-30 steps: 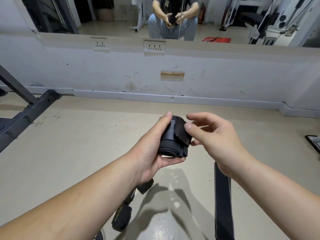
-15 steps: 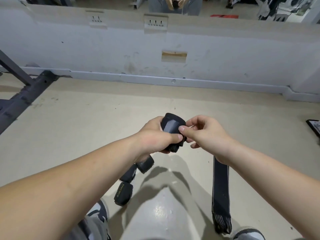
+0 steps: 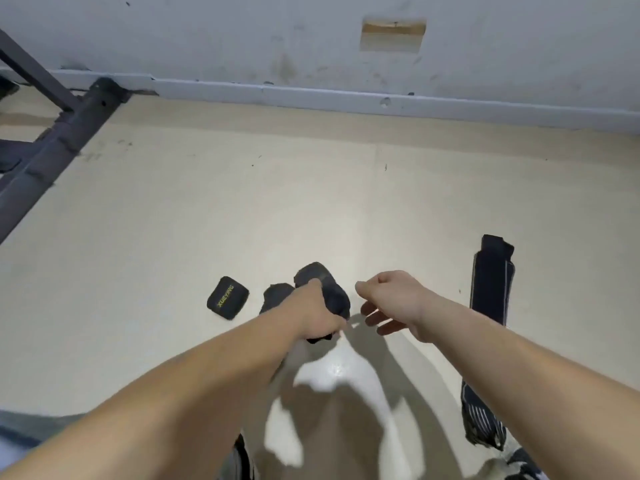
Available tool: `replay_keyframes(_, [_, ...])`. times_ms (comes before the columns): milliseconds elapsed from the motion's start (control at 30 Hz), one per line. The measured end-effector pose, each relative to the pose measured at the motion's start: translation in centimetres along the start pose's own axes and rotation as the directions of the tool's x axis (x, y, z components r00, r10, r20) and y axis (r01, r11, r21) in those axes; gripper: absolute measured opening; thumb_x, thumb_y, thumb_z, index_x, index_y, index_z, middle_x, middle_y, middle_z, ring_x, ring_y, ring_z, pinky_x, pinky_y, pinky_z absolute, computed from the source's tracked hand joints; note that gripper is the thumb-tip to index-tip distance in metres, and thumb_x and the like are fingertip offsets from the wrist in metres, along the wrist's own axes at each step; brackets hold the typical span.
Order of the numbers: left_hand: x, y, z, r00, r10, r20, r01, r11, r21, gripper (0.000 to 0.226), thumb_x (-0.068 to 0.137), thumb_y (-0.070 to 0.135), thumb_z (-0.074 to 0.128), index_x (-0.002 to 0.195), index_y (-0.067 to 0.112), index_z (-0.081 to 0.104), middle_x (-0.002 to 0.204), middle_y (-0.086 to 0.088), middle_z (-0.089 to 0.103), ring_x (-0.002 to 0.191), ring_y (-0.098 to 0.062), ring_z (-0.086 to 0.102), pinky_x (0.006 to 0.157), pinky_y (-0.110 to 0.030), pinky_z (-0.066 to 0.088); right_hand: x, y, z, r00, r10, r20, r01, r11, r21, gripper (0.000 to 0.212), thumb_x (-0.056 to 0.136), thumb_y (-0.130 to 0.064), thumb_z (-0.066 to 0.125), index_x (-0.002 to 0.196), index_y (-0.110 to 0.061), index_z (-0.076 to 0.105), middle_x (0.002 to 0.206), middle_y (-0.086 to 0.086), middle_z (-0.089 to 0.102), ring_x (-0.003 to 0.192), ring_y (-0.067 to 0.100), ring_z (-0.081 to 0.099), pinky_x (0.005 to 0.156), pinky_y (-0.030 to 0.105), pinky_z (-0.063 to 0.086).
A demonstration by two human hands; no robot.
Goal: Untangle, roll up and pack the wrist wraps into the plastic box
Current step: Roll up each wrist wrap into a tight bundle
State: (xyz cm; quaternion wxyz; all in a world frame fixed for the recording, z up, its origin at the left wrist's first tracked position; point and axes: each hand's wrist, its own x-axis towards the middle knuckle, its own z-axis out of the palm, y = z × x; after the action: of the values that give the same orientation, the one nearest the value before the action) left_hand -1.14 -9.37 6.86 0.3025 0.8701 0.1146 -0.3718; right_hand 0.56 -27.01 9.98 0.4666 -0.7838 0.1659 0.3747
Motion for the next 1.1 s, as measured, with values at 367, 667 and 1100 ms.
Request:
replay_keyframes(367, [9.3, -7.1, 7.6, 0.962, -0.032, -0.27, 0.096, 0.97, 0.225, 0.058, 0.087, 0.031, 0.071, 0.133, 0.02, 0.038, 0.126, -0.003, 0.042, 0.116, -0.025, 0.047, 0.078, -0.039, 0.051, 9.4, 5.5, 6.6, 0.977, 0.206, 0.059, -0.213, 0.959, 0.185, 0.014, 0.1, -0.023, 0.057, 0.097, -0.011, 0.063, 0.094, 0.014, 0.072, 0.074, 0.027, 0.066, 0.075, 0.04, 0.062])
replay_keyframes(667, [9.3, -8.3, 11.4, 0.928, 0.125, -0.35, 0.056, 0.883, 0.465, 0.057, 0.099, 0.054, 0.053, 0.141, 0.019, 0.036, 0.14, -0.004, 0.038, 0.123, -0.027, 0.041, 0.09, -0.037, 0.042, 10.9, 8.4, 6.3, 0.969, 0.245, 0.041, -0.247, 0.933, 0.263, 0.02, 0.099, -0.024, 0.059, 0.114, -0.014, 0.066, 0.102, 0.016, 0.076, 0.075, 0.027, 0.07, 0.078, 0.041, 0.064])
replay_keyframes(1100, [9.2, -1.7, 11.0, 0.858, 0.435, -0.272, -0.265, 0.83, 0.491, 0.019, 0.084, 0.016, 0.07, 0.1, 0.009, 0.063, 0.1, -0.009, 0.058, 0.086, -0.032, 0.056, 0.065, -0.037, 0.037, 8.5, 15.7, -2.5, 0.904, 0.179, -0.388, -0.148, 0.983, 0.109, 0.021, 0.092, -0.022, 0.053, 0.086, -0.004, 0.064, 0.085, 0.012, 0.07, 0.07, 0.024, 0.057, 0.062, 0.031, 0.045])
